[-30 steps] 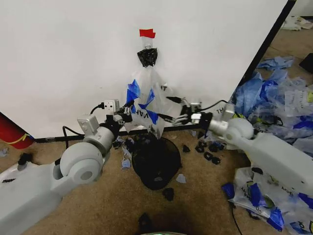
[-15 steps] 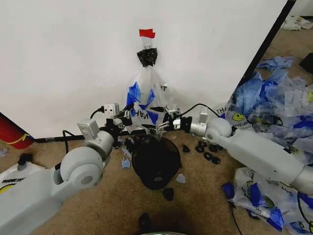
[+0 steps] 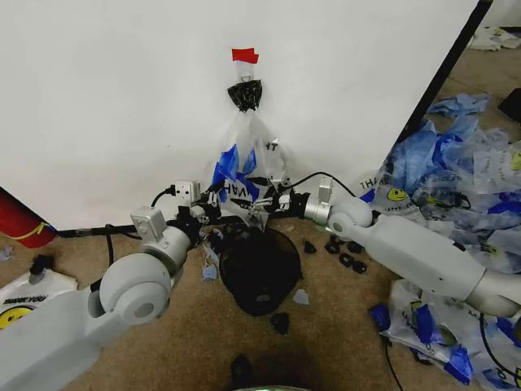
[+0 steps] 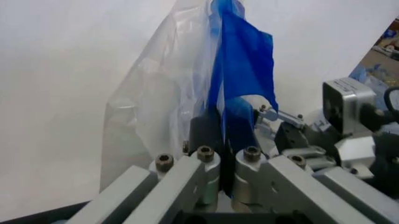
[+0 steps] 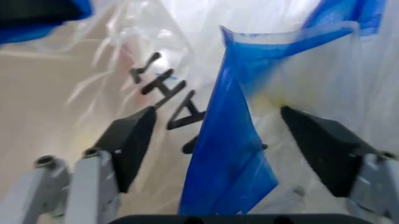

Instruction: Pick up the garbage bag from the wall and place it over the trash bin.

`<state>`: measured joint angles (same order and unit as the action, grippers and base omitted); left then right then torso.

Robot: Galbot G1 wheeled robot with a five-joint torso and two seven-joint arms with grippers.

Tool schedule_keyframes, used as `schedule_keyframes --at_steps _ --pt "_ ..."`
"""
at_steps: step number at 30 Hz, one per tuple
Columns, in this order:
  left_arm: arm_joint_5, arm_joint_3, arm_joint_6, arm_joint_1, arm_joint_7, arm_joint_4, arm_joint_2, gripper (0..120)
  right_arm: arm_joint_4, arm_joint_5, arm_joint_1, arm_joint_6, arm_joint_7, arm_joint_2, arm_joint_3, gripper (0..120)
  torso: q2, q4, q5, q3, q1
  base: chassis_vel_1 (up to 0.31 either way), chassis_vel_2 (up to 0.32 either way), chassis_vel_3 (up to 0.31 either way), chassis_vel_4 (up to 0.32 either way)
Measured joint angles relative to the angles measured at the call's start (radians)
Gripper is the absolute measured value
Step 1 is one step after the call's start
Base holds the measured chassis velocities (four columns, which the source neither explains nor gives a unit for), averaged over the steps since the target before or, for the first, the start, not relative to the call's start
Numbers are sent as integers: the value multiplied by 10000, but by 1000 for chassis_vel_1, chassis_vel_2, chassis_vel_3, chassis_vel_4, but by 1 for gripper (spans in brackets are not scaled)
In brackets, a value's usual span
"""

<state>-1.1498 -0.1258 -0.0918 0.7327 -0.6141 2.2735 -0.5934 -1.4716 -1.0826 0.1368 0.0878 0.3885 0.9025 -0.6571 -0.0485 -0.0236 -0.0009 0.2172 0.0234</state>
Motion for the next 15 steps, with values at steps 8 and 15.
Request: schedule_keyframes --at_steps 8,15 --pt "14 29 13 67 17 80 115 0 24 107 31 48 -488 78 -23 43 0 0 -1 0 0 0 0 0 0" --pt "58 44 34 172 33 115 137 0 -12 47 143 136 -680 -15 38 20 0 -1 0 0 0 0 0 0 0"
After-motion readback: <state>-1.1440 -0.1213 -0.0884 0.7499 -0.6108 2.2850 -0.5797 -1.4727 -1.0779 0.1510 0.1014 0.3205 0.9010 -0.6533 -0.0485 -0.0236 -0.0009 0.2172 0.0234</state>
